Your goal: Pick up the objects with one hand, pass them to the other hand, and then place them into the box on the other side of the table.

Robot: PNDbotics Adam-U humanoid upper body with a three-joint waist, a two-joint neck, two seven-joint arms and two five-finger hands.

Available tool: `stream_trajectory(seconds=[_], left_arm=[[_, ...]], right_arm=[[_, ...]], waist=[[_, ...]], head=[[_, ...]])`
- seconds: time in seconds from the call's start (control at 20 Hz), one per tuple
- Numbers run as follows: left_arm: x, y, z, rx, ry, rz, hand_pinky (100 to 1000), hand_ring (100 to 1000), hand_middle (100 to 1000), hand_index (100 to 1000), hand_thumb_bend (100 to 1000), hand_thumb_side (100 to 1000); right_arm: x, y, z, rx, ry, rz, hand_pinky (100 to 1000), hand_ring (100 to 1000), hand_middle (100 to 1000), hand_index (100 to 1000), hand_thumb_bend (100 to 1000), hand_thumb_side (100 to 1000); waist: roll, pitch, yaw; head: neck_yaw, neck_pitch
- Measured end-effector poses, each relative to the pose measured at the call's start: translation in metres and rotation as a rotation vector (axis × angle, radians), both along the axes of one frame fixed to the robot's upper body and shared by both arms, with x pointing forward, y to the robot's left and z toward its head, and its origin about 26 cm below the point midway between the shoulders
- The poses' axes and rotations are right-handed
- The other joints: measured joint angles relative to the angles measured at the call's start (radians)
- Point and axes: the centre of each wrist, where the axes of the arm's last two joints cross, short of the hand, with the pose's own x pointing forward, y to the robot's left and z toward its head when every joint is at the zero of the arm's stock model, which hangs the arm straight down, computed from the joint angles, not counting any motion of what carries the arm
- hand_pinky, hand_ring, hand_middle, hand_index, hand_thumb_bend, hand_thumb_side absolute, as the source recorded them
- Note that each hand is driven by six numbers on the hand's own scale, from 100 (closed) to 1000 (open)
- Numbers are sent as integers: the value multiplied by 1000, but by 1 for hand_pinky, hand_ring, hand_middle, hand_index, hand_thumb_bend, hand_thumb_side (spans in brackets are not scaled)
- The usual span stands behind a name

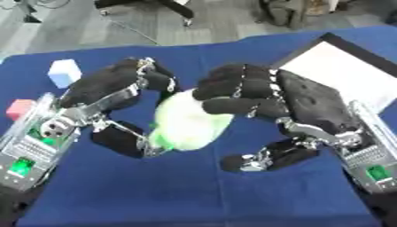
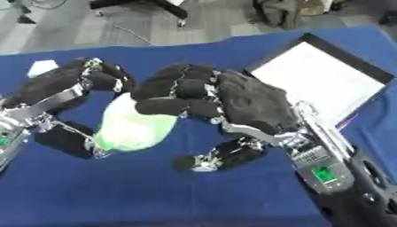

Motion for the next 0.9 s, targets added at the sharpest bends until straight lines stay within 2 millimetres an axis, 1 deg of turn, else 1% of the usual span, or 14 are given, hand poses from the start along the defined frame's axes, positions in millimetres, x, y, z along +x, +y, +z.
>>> stream_trajectory(seconds=[0.25,0.8,0.9], left_arm=[[-3,-4,3,-4,21,-48,705,390,305,391,100,256],[-5,-9,2,-19,103,-126,711,385,303,386,100,263],[-5,-10,2,-23,114,-135,712,386,304,388,100,263]], right_arm=[[0,2,2,12,-13,9,858,864,862,939,417,100],[0,2,2,20,-54,-3,837,839,832,919,369,100],[0,2,2,24,-58,-3,820,819,803,887,349,100]], waist=[[-3,1,2],[-7,2,2],[-9,2,2]], head=[[-3,0],[-3,0],[-3,0]])
